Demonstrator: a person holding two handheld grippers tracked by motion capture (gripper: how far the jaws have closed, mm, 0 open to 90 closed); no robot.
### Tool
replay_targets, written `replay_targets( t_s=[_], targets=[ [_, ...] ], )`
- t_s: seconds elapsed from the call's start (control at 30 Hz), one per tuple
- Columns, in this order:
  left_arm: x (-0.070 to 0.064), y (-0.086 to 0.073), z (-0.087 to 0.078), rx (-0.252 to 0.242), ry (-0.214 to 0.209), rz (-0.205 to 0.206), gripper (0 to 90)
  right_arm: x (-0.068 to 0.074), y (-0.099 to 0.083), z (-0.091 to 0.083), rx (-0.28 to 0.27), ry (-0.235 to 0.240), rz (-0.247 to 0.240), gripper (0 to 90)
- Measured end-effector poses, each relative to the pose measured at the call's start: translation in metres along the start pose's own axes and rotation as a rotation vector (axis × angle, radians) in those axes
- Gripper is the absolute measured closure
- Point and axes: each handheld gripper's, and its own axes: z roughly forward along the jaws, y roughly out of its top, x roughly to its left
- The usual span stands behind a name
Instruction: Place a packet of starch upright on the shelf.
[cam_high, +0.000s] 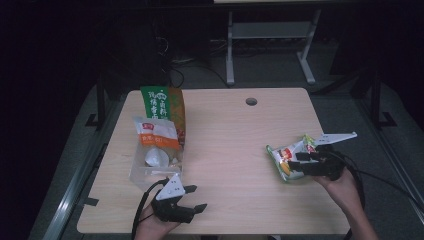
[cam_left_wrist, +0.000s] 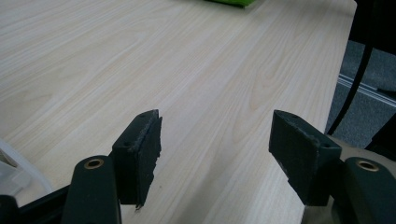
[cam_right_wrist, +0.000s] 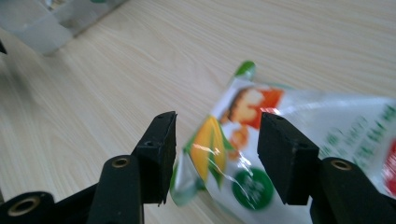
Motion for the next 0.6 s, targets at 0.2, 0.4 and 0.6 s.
replay_targets(
  t_s=[0.2,0.4,0.6],
  targets=[
    [-0.001,0.000,0.002,0.006,0.002,0.005,33.5,-0.011,-0.021,-0.010,0.014,-0.051,0.017,45.1],
    [-0.001,0.000,0.003,0.007,0.003,0.007,33.5,-0.017,-0.041,-0.023,0.028,-0.088,0.061,44.8],
    [-0.004,0.002,0.008,0.017,-0.006,0.020,33.5,-0.026,-0.059,-0.033,0.028,-0.127,0.108,43.7]
  ],
)
